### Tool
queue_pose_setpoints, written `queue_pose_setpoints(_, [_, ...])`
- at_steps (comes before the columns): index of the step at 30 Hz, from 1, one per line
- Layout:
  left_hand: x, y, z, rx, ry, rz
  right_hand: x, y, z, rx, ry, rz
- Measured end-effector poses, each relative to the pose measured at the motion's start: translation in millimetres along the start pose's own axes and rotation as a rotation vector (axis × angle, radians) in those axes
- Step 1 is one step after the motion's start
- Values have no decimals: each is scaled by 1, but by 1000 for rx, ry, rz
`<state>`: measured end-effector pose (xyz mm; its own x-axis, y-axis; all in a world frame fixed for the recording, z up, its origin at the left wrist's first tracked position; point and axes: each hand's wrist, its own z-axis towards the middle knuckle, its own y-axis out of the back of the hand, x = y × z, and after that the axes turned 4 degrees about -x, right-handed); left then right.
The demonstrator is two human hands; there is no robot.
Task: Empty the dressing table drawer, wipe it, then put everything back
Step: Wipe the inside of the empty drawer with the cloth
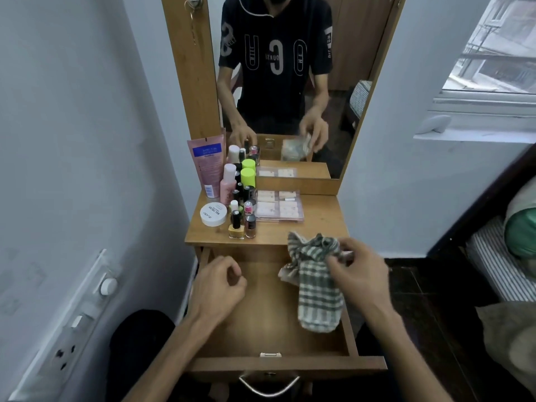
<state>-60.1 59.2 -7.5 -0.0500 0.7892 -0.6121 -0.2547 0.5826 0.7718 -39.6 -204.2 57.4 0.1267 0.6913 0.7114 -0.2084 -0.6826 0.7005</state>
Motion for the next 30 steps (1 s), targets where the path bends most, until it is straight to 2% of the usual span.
queue_pose_setpoints(2, [1, -10, -1, 118, -23, 51, -6, -25, -12, -20, 82, -228])
queue_pose_setpoints(3, [2, -14, 0, 143, -30, 86, -4, -35, -20, 15, 100, -246])
queue_pose_setpoints(7, [12, -19, 7, -18, -18, 196, -10, -79, -26, 267, 35, -401])
queue_pose_setpoints(9, [21, -16, 8, -91, 9, 276, -16, -96, -14, 334, -46, -497])
queue_pose_setpoints(11, [33, -12, 6, -89, 80, 346, -16, -109, -4, 352, -92, -537])
queue_pose_setpoints(15, [47, -3, 5, 16, 273, 298, -13, -127, 10, 344, -136, -534])
queue_pose_setpoints(21, [46, 2, 11, 52, 275, 270, -11, -139, 12, 341, -127, -437])
queue_pose_setpoints(24, [49, 3, 11, 49, 282, 222, -3, -143, 5, 426, -110, -319])
queue_pose_setpoints(30, [46, 11, 4, 33, 262, 187, 46, -179, -15, 681, 80, -178])
